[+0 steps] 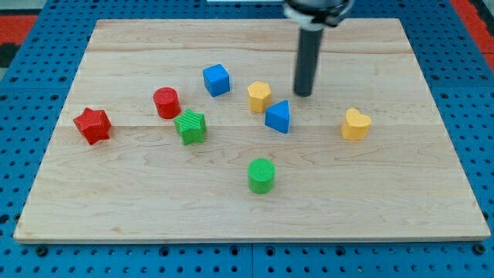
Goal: Move the yellow heart towards the green circle
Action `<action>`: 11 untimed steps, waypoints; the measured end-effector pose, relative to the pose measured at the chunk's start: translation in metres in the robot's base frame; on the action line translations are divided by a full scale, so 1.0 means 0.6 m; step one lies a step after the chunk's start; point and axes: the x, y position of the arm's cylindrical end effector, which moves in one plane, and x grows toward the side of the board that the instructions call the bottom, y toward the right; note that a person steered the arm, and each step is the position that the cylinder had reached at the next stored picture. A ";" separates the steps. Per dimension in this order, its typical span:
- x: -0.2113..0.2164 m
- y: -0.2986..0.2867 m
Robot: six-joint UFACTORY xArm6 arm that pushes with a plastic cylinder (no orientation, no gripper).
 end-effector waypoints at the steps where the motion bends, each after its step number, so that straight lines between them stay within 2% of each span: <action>1: 0.023 0.114; 3: 0.156 0.086; 4: 0.161 0.046; 8: 0.201 0.039; 10: 0.211 -0.008; 11: 0.274 0.000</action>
